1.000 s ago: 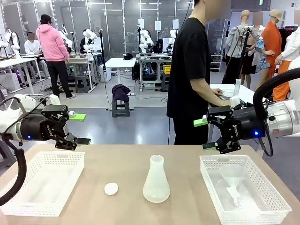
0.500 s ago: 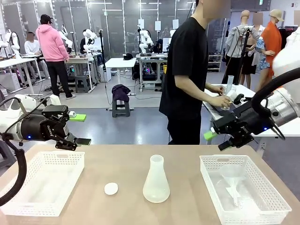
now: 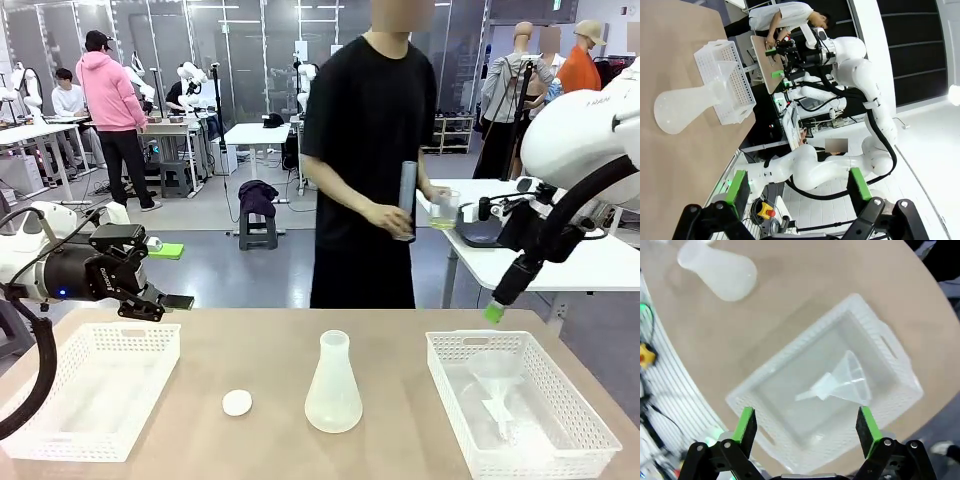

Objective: Prepare the solutions needed for the experiment.
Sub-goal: Pick up the Plastic Funnel and insert it into the Big flask.

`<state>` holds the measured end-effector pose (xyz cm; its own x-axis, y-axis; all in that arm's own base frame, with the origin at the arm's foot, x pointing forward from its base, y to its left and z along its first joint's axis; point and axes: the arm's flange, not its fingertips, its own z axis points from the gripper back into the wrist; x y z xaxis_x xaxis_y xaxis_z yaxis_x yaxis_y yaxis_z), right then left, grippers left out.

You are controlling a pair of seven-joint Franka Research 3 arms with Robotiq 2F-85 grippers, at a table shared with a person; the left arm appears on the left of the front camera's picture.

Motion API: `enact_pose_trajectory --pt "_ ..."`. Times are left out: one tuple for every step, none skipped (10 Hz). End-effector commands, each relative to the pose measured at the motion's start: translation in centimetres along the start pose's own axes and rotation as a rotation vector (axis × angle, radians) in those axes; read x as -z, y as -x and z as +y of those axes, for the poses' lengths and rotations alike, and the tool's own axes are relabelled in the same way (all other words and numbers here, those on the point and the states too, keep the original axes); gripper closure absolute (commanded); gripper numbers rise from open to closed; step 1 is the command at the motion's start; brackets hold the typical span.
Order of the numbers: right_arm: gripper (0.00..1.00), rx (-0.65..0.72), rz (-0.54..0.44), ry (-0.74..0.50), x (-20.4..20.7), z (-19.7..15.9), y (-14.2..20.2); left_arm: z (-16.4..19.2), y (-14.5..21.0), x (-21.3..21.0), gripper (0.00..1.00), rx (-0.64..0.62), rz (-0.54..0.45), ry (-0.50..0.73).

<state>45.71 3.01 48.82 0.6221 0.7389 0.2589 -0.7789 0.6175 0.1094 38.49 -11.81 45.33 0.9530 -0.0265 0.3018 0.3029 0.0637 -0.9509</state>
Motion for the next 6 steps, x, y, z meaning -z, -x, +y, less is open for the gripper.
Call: enact_pose_trajectory --pt "0.0 -0.114 -0.003 0.071 0.1 -2.06 -0.11 -0.15 0.01 0.04 0.0 -0.001 0.0 0.014" --pt "0.0 -0.121 0.009 0.083 0.25 -2.65 -0.2 -0.15 0.01 0.04 0.0 -0.001 0.0 0.014" --pt "0.0 -0.125 0.026 0.1 0.5 -2.91 -0.25 -0.15 0.01 0.04 0.0 -0.001 0.0 0.014" --pt "0.0 -0.098 0.03 0.064 -0.01 -1.93 -0.04 -0.15 0.01 0.04 0.0 -0.001 0.0 0.014" --pt "0.0 -0.098 0.03 0.064 -0.01 -1.93 -0.04 -0.15 0.01 0.04 0.0 -0.001 0.0 0.014" --pt "0.0 -0.098 0.03 0.064 -0.01 -1.93 -0.04 -0.15 0.01 0.04 0.0 -0.001 0.0 0.014"
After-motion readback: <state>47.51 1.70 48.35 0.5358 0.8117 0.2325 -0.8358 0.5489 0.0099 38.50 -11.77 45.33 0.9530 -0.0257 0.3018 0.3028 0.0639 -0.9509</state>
